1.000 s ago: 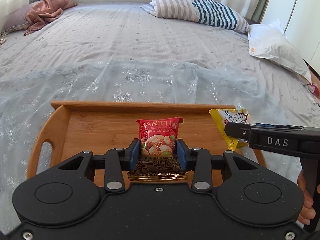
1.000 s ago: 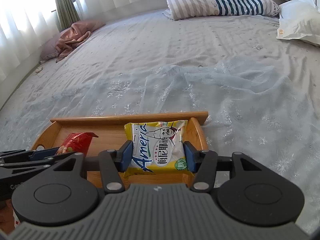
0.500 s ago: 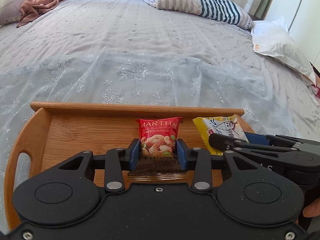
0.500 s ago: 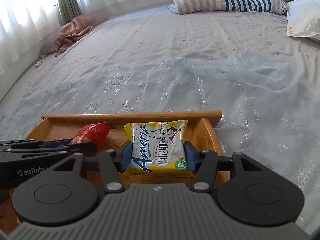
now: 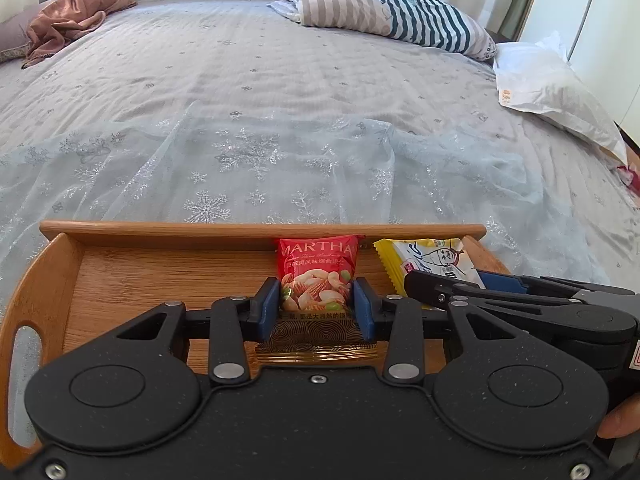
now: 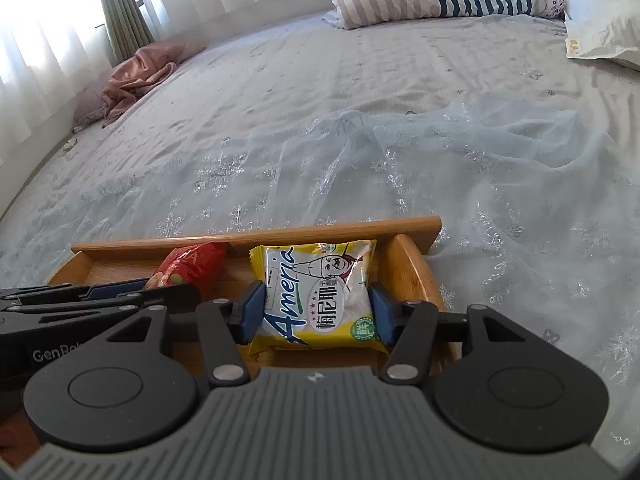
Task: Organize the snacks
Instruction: 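Place the red bag on the tray with left tool while right tool releases yellow pack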
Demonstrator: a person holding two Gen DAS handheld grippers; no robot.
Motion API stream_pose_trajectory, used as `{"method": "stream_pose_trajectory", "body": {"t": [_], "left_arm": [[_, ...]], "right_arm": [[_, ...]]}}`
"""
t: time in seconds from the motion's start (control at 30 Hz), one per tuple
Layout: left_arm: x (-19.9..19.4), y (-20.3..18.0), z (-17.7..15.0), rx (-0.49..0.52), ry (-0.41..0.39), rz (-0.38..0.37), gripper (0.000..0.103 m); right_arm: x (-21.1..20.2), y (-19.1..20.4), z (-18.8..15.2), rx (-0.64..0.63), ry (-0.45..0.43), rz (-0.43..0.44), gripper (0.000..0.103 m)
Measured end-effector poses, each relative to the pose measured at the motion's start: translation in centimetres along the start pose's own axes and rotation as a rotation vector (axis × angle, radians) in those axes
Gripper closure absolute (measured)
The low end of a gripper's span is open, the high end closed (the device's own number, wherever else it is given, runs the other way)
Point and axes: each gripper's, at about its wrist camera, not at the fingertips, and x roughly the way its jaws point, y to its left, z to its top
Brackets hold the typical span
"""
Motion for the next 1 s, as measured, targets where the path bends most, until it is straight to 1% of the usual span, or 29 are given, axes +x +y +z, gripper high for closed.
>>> {"method": "stream_pose_trajectory", "body": {"t": [0.23,0.3,0.4,0.5,0.53,0.57,0.67,0.8,0.87,1.0], "left_arm": [[0.0,0.1,0.0,-0.002,0.000,-0.004,0.065],[0.0,0.1,0.0,-0.003,-0.001,-0.004,0.064],[-0.1,0.1,0.0,0.000,-0.005,-0.001,0.064],[-0.6,0.0,0.1,0.023,-0.035,0.026,0.056],[-0.8,0.0,0.2,0.034,-0.048,0.036,0.051],[-1.1,0.0,0.3,0.042,-0.057,0.045,0.046],[-1.8,0.5,0.5,0.035,-0.064,0.049,0.037],[-2.8,0.8,0.4,0.033,-0.072,0.053,0.028],[-3.5,0.9,0.0,0.041,-0.077,0.055,0.024],[-5.1,1.0,-0.9,0.040,-0.087,0.049,0.020]], "right_arm": [[0.1,0.0,0.0,0.001,-0.010,0.006,0.040],[0.1,0.0,0.0,0.002,-0.012,0.009,0.038],[0.1,-0.2,0.0,0.007,-0.013,0.011,0.031],[0.0,-0.3,0.0,0.016,-0.015,0.017,0.029],[-0.1,-0.5,0.1,0.027,-0.016,0.024,0.028],[-0.2,-0.6,0.1,0.037,-0.019,0.032,0.026],[-0.6,-0.8,0.1,0.051,-0.037,0.044,0.021],[-1.4,-0.8,0.2,0.054,-0.056,0.049,0.014],[-2.0,-0.8,0.1,0.057,-0.066,0.056,0.014],[-3.6,-0.4,-0.3,0.027,-0.091,0.055,0.012]]}}
